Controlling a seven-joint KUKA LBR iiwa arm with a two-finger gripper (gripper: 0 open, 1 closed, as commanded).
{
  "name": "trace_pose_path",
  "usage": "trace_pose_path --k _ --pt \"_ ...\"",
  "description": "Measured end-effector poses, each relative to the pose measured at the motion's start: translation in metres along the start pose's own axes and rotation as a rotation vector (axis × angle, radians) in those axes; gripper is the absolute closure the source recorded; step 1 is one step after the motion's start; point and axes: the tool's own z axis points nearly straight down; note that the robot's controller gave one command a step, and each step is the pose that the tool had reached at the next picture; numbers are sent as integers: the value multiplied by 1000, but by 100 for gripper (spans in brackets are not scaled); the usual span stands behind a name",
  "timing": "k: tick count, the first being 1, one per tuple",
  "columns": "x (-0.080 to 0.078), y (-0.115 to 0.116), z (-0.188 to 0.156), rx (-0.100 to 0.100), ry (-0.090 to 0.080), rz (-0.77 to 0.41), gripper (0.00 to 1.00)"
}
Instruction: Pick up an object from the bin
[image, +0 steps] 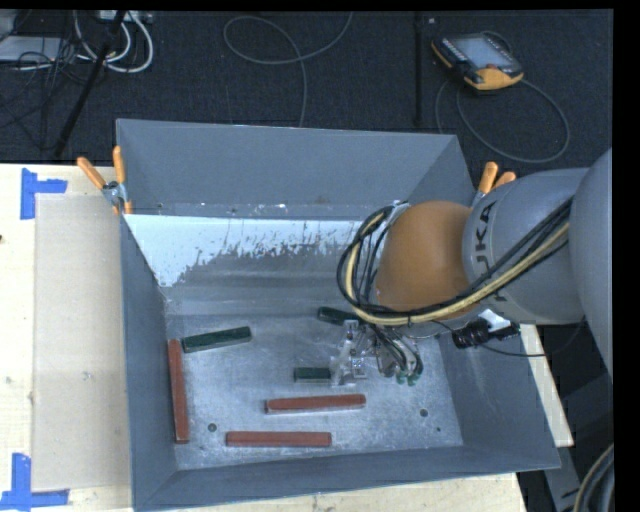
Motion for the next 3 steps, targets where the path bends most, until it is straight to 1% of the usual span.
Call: trace_pose_path --k 1,2,3 --pt "0 0 0 0 0 1 0" --pt "0 0 0 0 0 1 0" --pt "9 27 24 -2 -17 43 100"
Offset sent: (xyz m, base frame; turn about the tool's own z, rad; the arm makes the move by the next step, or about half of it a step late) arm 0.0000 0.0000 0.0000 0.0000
